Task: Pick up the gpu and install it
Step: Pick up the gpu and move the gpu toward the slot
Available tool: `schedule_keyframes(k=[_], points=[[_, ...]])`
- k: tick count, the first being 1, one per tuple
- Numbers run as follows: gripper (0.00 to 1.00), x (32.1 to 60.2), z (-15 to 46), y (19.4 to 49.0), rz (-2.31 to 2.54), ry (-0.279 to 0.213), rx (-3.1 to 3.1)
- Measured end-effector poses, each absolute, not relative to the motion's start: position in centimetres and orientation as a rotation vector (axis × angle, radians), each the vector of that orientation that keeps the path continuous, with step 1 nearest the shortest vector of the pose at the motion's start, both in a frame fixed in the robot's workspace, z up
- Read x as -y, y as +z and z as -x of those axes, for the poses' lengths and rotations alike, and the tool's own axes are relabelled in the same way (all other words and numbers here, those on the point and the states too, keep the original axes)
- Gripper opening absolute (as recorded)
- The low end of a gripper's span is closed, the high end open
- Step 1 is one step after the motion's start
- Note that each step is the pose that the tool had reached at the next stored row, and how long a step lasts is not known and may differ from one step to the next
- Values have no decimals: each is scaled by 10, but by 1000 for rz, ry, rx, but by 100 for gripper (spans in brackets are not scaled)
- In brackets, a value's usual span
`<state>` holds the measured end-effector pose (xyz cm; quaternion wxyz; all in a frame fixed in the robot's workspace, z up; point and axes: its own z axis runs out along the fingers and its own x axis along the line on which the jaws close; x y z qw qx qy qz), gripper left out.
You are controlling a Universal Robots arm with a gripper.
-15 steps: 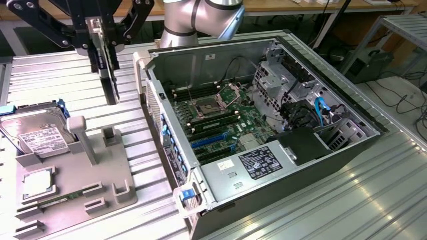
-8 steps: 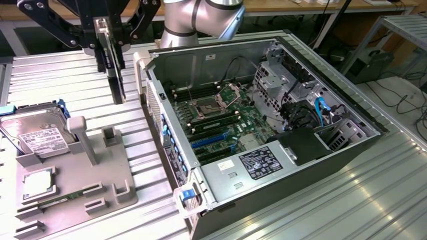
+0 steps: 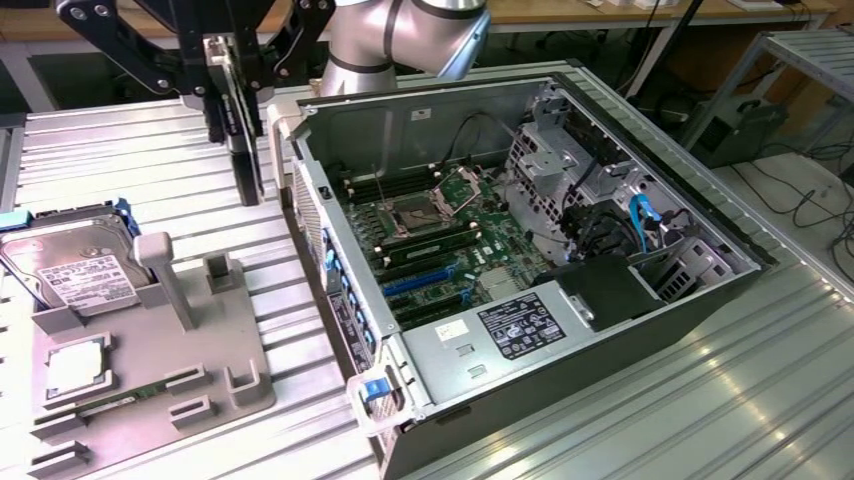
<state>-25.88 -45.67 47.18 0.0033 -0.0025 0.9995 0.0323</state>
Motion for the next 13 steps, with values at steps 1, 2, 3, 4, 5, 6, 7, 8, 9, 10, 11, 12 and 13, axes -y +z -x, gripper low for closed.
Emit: schedule_keyframes(k=[1,2,3,4,5,6,7,8,9,10,11,12,13], points=[[27,457,258,472,8,101,-3133],[27,457,257,472,8,101,-3133],[27,457,255,472,8,101,-3133],[27,457,253,471,8,101,-3133],[27,457,252,471,8,101,-3133],[27,457,251,471,8,101,-3133],[27,457,250,471,8,101,-3133],[27,457,249,471,8,101,-3133],[27,457,249,471,8,101,-3133],[27,457,248,471,8,101,-3133],[27,457,247,471,8,101,-3133],[27,457,247,471,8,101,-3133],[27,457,246,471,8,101,-3133]])
